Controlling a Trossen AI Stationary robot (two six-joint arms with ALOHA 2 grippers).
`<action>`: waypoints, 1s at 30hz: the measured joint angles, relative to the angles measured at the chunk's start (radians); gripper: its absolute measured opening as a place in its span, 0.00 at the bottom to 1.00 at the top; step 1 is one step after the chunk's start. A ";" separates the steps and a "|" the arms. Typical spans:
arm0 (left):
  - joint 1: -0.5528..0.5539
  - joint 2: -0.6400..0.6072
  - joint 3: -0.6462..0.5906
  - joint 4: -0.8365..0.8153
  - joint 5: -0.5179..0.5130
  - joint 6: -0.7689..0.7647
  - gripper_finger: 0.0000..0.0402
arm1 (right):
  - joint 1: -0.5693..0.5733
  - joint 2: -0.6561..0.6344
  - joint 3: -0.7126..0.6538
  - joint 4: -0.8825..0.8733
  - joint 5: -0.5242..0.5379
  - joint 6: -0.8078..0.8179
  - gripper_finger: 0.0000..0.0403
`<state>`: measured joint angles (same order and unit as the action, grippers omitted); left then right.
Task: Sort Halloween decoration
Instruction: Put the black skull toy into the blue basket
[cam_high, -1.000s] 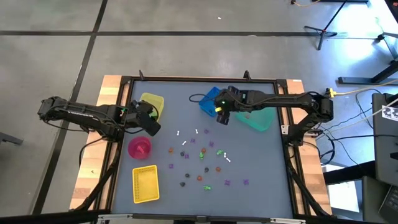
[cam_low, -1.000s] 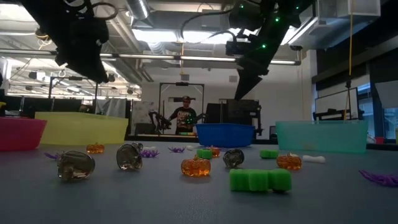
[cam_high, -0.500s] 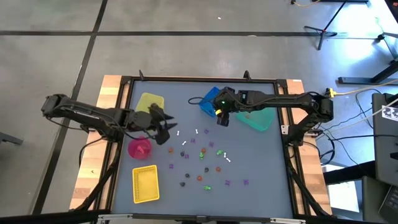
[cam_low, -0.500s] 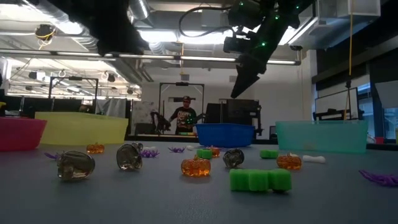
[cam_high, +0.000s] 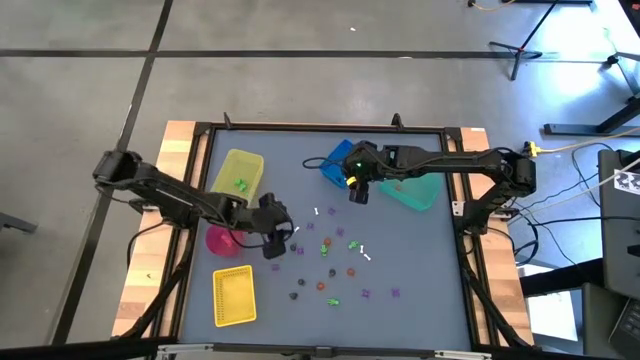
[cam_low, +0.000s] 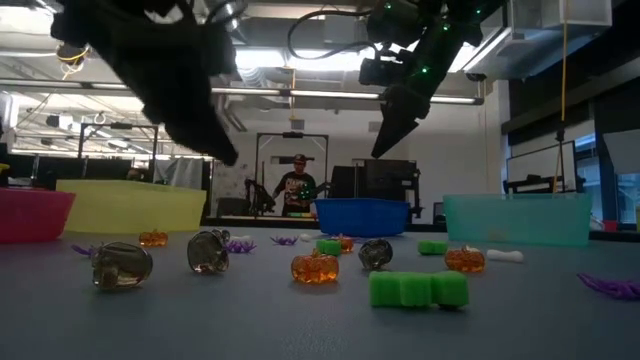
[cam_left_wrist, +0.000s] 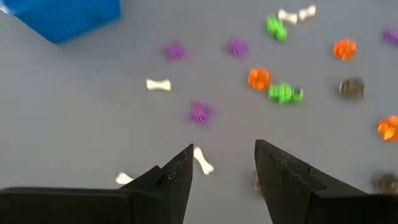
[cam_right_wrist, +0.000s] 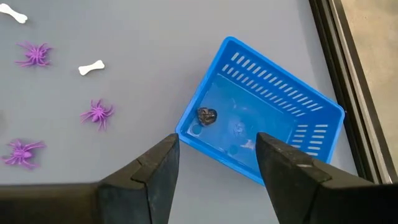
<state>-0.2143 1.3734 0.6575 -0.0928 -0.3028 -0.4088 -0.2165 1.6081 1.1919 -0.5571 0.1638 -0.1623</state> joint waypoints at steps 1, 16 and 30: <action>-0.003 0.016 0.000 0.000 0.013 0.000 0.39 | 0.000 0.000 0.000 0.000 0.000 0.000 0.52; -0.005 0.184 0.000 0.111 0.179 0.076 0.39 | 0.000 0.000 0.000 0.002 0.000 0.000 0.52; -0.005 0.255 0.000 0.141 0.216 0.082 0.39 | 0.000 0.000 0.000 0.002 -0.001 0.000 0.52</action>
<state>-0.2192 1.6288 0.6575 0.0479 -0.0864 -0.3271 -0.2165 1.6081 1.1919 -0.5556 0.1631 -0.1623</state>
